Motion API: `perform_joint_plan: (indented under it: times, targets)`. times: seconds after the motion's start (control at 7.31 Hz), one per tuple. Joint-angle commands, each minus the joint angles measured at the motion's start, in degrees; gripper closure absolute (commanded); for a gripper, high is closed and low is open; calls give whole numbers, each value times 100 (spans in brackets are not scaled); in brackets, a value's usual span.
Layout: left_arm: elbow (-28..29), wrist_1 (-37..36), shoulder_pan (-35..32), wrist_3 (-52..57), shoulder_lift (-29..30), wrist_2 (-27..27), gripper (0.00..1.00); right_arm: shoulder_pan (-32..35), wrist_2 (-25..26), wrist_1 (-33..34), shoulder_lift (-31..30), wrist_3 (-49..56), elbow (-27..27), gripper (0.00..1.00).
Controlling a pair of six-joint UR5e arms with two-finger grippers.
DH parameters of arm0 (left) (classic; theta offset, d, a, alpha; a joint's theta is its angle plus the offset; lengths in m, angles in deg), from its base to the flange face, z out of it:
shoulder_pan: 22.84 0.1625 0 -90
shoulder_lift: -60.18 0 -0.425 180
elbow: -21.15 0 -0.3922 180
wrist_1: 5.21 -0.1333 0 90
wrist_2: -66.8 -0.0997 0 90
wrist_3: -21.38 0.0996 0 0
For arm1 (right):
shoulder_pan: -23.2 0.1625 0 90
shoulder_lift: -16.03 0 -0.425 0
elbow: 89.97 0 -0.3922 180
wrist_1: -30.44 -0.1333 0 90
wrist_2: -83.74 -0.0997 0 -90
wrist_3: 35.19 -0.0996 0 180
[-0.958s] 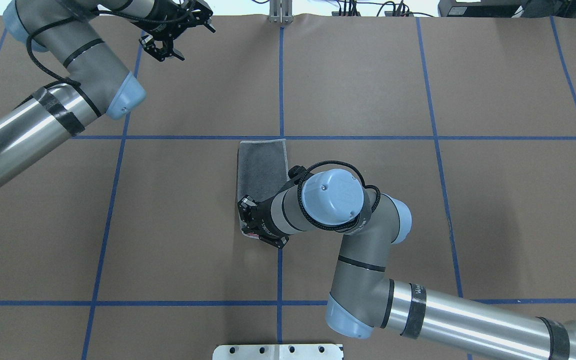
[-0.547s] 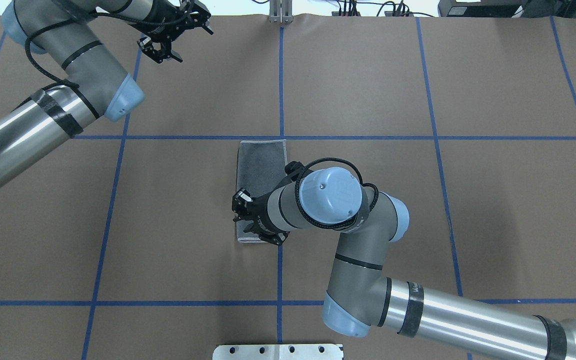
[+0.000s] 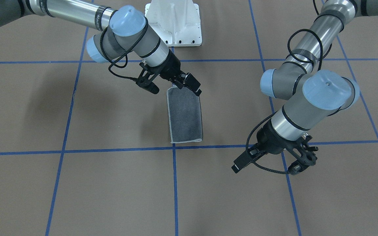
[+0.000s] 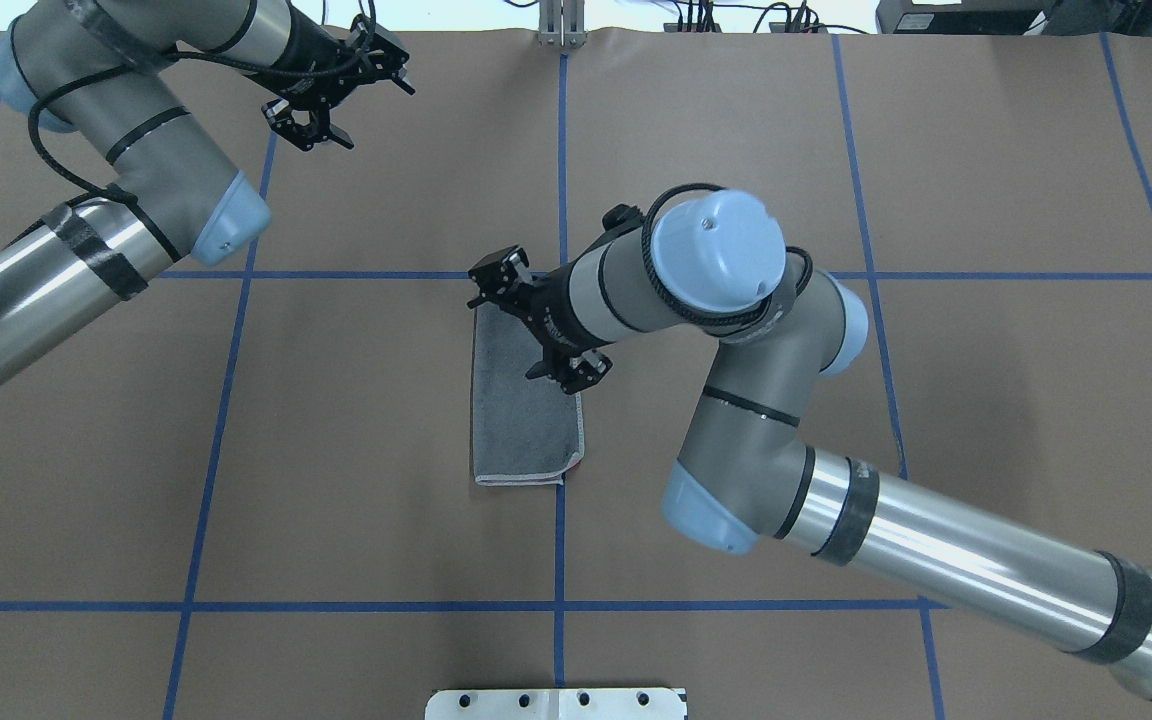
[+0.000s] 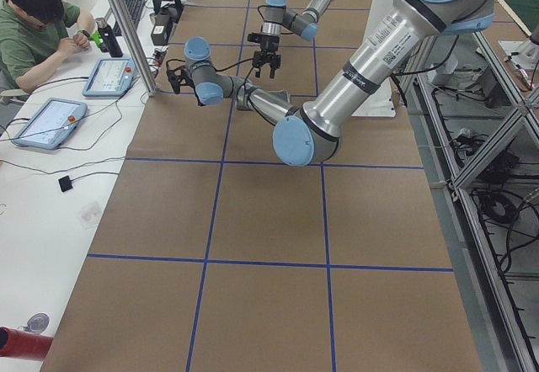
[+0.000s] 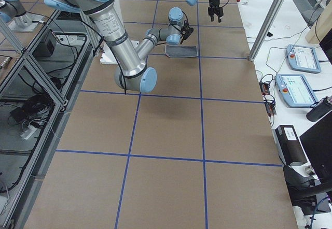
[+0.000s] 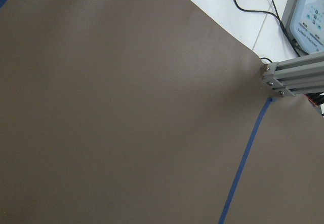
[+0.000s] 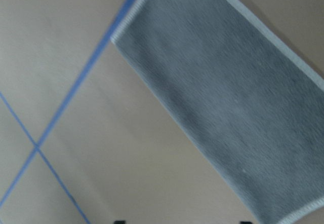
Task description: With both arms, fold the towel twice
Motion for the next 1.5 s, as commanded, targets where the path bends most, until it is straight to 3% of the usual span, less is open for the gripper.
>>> perform_joint_plan:
  times: [0.0,0.27,0.68,0.96,1.37]
  targets:
    - [-993,-2,358,-557,-742,121,0,1028,-1216,30,-292,745,19,0]
    - [-1768,-19,964,-1419,-1130,-19,0,1628,-1721,48,-757,2104,10,0]
    - [-2640,-19,2237,-1949,-1799,-1202,0,1912,-1863,13,-1181,3472,-25,0]
    - [-2686,-150,3099,-2020,-1879,-2125,0,1903,-1819,-5,-1181,3624,-42,0]
    - [-2616,-238,3515,-2091,-1871,-2532,1,1903,-1810,-5,-1181,3624,-51,0]
